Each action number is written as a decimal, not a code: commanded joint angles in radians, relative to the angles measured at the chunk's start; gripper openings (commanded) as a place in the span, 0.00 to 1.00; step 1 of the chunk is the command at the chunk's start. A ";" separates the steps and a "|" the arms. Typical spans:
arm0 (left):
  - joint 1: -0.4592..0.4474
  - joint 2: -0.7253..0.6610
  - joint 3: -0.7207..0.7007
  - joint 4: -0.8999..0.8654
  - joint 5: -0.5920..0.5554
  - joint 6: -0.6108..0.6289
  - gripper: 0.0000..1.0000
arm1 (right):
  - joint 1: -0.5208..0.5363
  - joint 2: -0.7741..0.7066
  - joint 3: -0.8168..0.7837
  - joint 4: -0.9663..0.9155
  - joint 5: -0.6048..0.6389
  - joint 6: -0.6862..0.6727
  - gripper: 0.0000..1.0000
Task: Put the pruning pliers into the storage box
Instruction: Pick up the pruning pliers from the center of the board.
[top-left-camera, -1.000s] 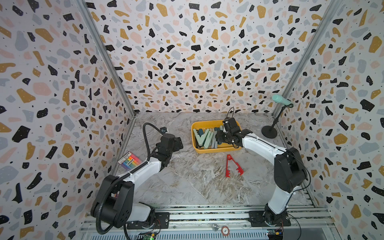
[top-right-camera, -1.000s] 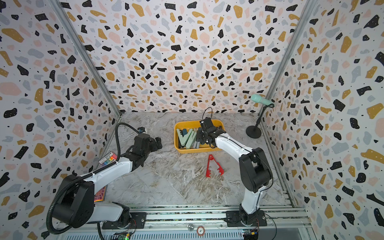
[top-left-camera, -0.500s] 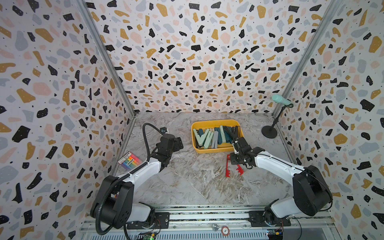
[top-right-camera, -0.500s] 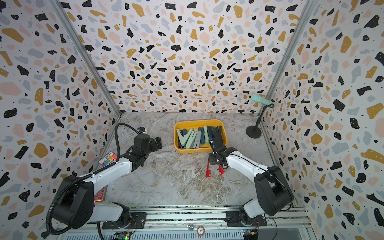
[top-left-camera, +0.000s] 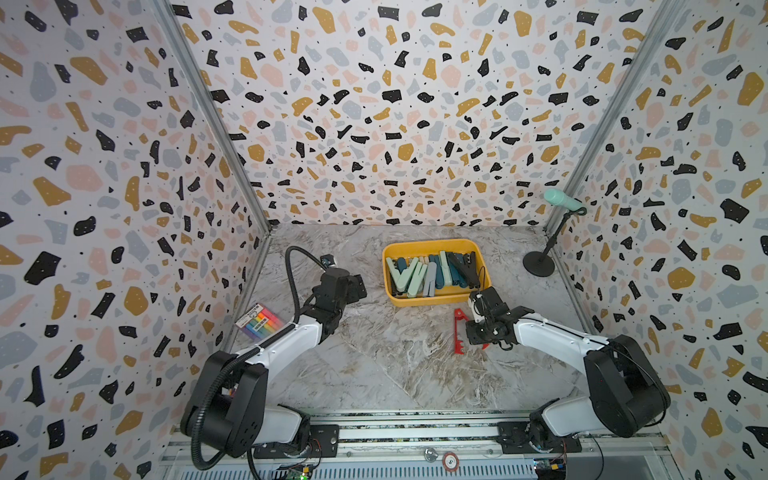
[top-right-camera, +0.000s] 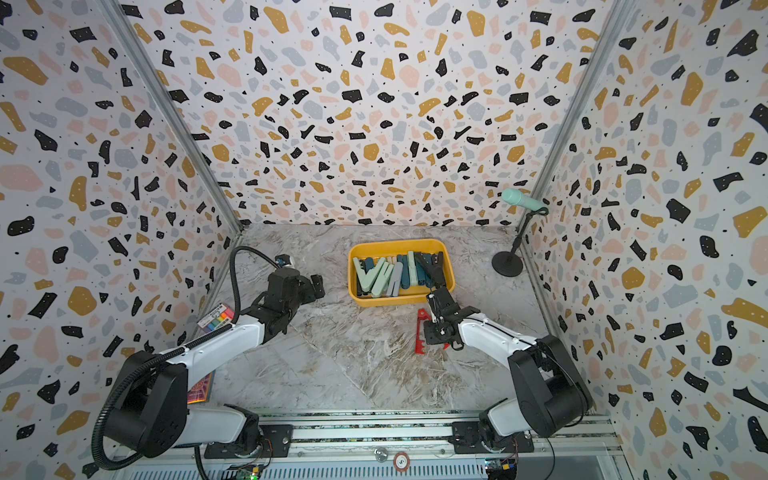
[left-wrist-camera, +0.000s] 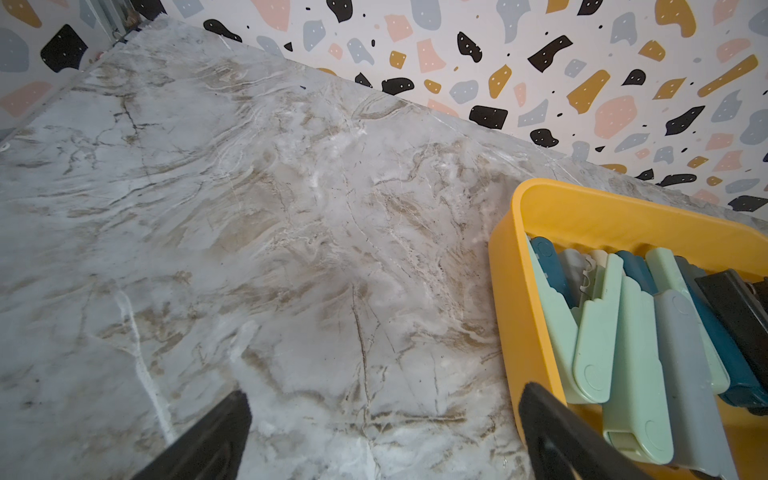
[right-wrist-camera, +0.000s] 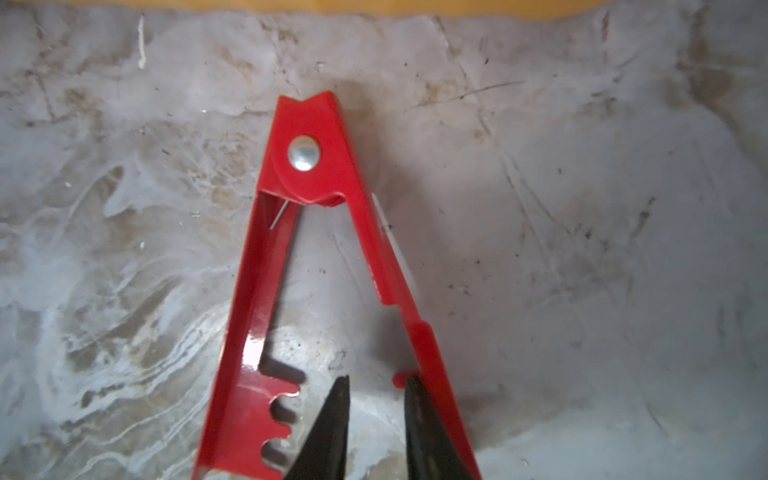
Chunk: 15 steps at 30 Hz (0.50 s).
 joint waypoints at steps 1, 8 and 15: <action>0.007 -0.015 0.010 0.011 -0.009 -0.007 1.00 | -0.012 0.004 -0.012 0.040 -0.040 -0.015 0.17; 0.007 -0.014 0.002 0.013 -0.015 -0.013 1.00 | -0.005 -0.088 -0.013 0.042 -0.004 -0.046 0.00; 0.007 -0.006 0.008 0.011 -0.015 -0.017 1.00 | -0.006 -0.202 0.018 0.044 -0.002 -0.057 0.00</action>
